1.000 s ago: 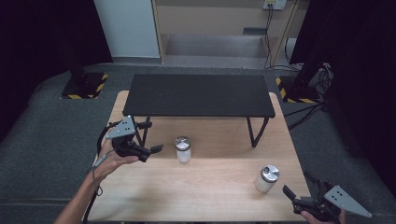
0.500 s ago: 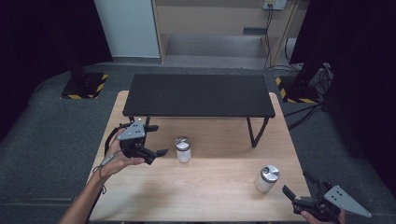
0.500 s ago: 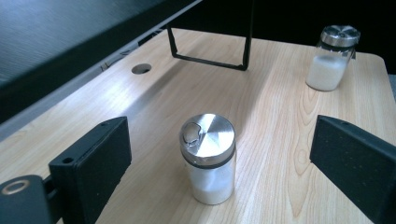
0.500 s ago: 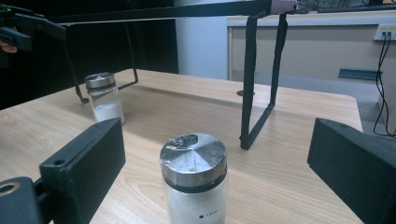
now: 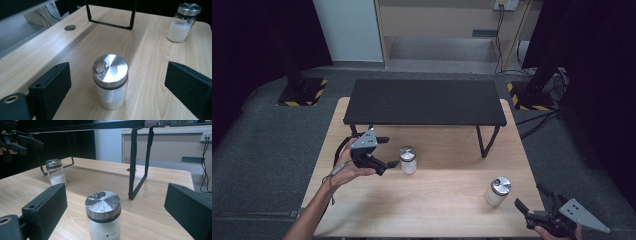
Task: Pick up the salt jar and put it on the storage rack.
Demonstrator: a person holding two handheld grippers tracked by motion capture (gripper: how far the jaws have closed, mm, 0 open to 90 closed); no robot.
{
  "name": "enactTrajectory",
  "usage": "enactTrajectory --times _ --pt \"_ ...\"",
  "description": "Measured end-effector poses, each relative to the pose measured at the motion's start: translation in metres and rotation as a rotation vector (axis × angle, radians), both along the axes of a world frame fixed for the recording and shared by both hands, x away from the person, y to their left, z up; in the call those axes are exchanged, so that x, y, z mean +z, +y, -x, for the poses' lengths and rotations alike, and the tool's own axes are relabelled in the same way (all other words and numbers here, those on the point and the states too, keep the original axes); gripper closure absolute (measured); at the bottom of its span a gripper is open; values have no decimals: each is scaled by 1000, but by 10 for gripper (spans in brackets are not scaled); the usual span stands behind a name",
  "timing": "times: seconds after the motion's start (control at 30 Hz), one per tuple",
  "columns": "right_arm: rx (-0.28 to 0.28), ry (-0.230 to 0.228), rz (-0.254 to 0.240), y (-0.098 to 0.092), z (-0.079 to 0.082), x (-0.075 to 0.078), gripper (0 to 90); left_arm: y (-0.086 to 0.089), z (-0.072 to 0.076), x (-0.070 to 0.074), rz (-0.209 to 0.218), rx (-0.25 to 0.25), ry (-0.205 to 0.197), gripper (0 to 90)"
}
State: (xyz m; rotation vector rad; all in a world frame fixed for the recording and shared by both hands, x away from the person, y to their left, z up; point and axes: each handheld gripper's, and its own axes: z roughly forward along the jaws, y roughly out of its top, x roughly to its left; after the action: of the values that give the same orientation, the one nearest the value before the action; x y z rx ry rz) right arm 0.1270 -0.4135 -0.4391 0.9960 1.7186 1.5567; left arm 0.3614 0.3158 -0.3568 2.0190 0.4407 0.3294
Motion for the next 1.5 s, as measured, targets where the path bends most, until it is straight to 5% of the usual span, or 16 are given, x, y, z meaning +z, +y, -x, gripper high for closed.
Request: enactTrajectory --times 1.2,1.5 --pt "1 -2 -10 -3 -1 -2 53 -46 -35 -39 -21 6 84 50" --pt "3 -2 -12 -3 -1 -2 58 -48 -39 -48 -18 21 82 176"
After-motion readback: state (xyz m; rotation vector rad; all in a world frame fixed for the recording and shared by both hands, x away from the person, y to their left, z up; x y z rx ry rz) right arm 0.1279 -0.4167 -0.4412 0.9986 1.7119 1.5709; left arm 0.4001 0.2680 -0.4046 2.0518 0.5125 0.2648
